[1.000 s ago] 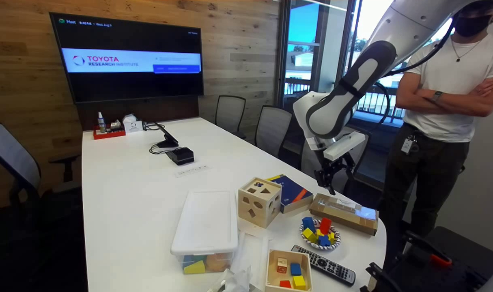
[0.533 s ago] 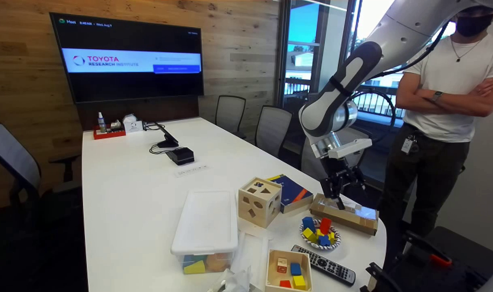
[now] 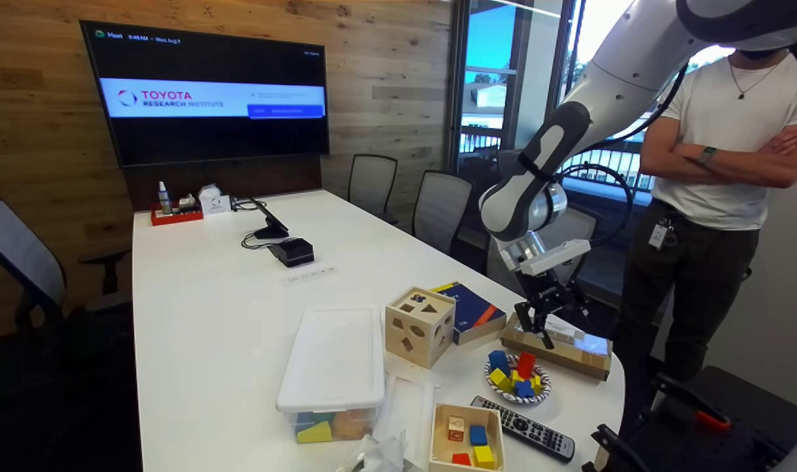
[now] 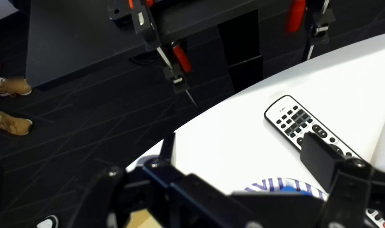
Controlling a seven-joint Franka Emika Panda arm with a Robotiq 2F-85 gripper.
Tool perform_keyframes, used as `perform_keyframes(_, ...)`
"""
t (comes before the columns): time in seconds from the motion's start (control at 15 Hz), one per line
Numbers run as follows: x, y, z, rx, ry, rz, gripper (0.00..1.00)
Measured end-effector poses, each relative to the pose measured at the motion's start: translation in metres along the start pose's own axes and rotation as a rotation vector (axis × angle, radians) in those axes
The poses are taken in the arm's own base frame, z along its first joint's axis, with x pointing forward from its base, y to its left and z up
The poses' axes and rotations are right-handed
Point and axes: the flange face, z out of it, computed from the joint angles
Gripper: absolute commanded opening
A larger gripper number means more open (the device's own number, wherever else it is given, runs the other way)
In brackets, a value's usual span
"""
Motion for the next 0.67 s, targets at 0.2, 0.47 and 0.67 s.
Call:
perform_keyframes(0.2,0.0042,-0.0025,-0.0049,-0.020,0.029,0.009,1.00)
perform_keyframes(0.47,0.0047,-0.0057,-0.0057,-0.061,0.013,0.005,1.00)
perform_keyframes(0.67,0.0116,-0.0057,-0.0019,-0.136,0.010,0.040,1.00)
